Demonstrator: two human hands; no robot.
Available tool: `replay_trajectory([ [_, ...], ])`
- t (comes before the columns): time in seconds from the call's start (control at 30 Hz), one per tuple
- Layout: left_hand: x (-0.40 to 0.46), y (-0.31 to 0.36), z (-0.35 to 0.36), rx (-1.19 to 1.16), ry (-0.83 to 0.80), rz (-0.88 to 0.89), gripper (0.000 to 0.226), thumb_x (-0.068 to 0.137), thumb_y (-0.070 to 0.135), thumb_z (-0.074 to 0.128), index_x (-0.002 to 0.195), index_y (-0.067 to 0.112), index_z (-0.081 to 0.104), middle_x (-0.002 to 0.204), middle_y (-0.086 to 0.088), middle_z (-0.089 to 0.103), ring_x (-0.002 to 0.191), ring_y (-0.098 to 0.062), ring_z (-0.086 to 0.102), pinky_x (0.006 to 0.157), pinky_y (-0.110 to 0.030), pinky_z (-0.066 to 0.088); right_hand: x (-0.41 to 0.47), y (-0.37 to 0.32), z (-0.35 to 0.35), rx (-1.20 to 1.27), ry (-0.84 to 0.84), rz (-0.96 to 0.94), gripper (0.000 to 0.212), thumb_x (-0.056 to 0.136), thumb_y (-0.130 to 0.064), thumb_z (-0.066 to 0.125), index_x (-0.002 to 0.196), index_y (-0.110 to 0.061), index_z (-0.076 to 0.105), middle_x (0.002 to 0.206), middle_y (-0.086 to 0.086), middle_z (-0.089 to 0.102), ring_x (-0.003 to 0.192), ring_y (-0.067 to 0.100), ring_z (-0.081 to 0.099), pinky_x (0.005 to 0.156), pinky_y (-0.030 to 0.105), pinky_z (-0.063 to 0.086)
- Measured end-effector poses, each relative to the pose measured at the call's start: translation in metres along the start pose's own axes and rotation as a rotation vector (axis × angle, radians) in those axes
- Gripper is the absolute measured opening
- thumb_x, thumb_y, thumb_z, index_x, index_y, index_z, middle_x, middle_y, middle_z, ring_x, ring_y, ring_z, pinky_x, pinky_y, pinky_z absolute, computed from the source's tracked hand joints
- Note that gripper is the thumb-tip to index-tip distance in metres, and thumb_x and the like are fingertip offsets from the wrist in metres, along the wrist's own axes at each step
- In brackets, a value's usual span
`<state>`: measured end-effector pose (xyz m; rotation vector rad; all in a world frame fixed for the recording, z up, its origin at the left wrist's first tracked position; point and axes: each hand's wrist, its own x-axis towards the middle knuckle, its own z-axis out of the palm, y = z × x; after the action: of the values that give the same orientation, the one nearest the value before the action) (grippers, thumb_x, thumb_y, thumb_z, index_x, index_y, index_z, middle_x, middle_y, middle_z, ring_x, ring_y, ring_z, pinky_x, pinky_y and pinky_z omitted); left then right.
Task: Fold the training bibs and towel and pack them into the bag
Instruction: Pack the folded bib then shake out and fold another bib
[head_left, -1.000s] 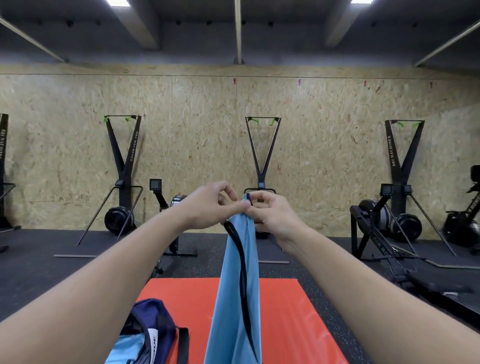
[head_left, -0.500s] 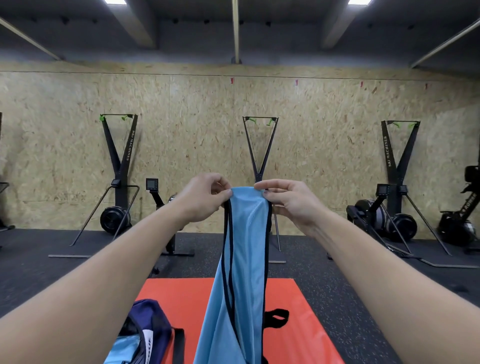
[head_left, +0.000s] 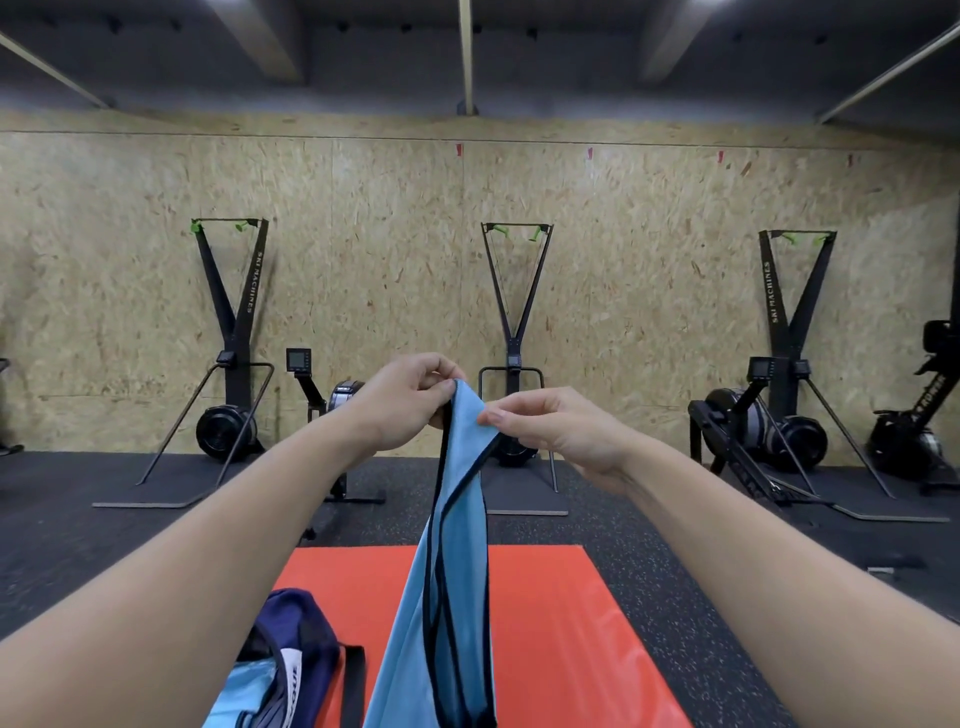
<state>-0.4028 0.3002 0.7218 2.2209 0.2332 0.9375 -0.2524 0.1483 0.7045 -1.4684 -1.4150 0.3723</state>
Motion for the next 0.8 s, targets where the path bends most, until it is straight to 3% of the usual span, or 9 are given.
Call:
replay_trajectory([
  [0.13,0.000,-0.008,0.004,0.101,0.012,0.032,0.013,0.102,0.012,0.054,0.098,0.013,0.066,0.078,-0.005,0.071,0.058,-0.008,0.055,0.045,-0.013,0.039,-0.001,0.008,0.012,0.027,-0.098,0.004,0.026,0.096,-0.034,0.063,0.118,-0.025,0.074,0.123,-0.016,0.070,0.123,-0.007,0.054,0.111,0.022,0.035],
  [0.23,0.000,-0.014,0.006,0.164,0.030,0.058,0.010,0.100,0.015,0.059,0.094,0.014,0.068,0.079,0.003,0.070,0.055,0.002,0.054,0.048,-0.009,0.037,0.001,0.015,0.017,-0.084,-0.032,0.024,0.019,0.094,-0.032,0.068,0.107,-0.022,0.078,0.111,-0.008,0.075,0.102,-0.006,0.064,0.087,0.010,0.045],
  [0.27,0.001,-0.017,0.006,0.184,0.035,0.060,0.010,0.099,0.016,0.059,0.094,0.014,0.068,0.079,0.005,0.070,0.056,0.004,0.055,0.050,-0.008,0.038,0.003,0.018,0.017,-0.109,0.017,0.030,0.018,0.093,-0.032,0.070,0.102,-0.020,0.079,0.106,-0.005,0.076,0.092,-0.005,0.066,0.078,0.011,0.046],
  [0.4,0.003,-0.029,0.008,0.222,0.015,0.046,0.012,0.101,0.017,0.056,0.095,0.018,0.066,0.084,-0.002,0.073,0.074,-0.013,0.063,0.070,-0.032,0.056,0.011,0.034,0.015,-0.011,0.182,0.017,0.015,0.081,-0.029,0.083,0.087,-0.016,0.079,0.086,-0.002,0.075,0.081,0.009,0.062,0.086,0.033,0.049],
  [0.5,0.005,-0.034,0.014,0.210,0.033,0.042,0.015,0.103,0.015,0.050,0.098,0.017,0.065,0.088,-0.009,0.071,0.070,-0.011,0.057,0.062,-0.022,0.050,0.014,0.034,0.017,-0.052,0.245,-0.025,0.009,0.079,-0.014,0.084,0.080,-0.016,0.075,0.078,0.001,0.068,0.071,0.014,0.051,0.070,0.029,0.045],
  [0.6,0.008,-0.041,0.018,0.139,0.077,0.019,0.020,0.105,0.016,0.045,0.099,0.020,0.064,0.085,-0.011,0.068,0.070,-0.013,0.053,0.065,-0.028,0.045,0.020,0.033,0.014,-0.097,0.279,-0.025,0.023,0.090,-0.003,0.068,0.077,-0.019,0.078,0.086,0.008,0.074,0.080,0.022,0.063,0.082,0.041,0.054],
  [0.7,0.010,-0.048,0.024,0.134,0.107,0.011,0.023,0.106,0.018,0.044,0.096,0.025,0.063,0.079,-0.004,0.062,0.068,-0.011,0.048,0.063,-0.026,0.040,0.025,0.035,0.009,-0.203,0.259,0.034,0.041,0.096,-0.005,0.050,0.080,-0.027,0.081,0.100,0.019,0.074,0.095,0.047,0.065,0.088,0.054,0.056],
  [0.73,0.011,-0.049,0.027,0.143,0.117,0.022,0.023,0.105,0.019,0.044,0.094,0.025,0.063,0.077,0.000,0.059,0.066,-0.009,0.046,0.059,-0.021,0.038,0.026,0.035,0.009,-0.200,0.253,0.042,0.041,0.095,-0.007,0.048,0.083,-0.027,0.081,0.104,0.018,0.074,0.102,0.048,0.063,0.092,0.058,0.054],
  [0.8,0.013,-0.047,0.033,0.130,0.137,0.054,0.022,0.105,0.021,0.047,0.092,0.024,0.063,0.073,0.007,0.056,0.064,-0.006,0.044,0.056,-0.016,0.036,0.024,0.035,0.012,-0.139,0.242,0.035,0.025,0.094,-0.013,0.059,0.089,-0.023,0.081,0.100,0.004,0.077,0.104,0.033,0.068,0.097,0.047,0.054],
])
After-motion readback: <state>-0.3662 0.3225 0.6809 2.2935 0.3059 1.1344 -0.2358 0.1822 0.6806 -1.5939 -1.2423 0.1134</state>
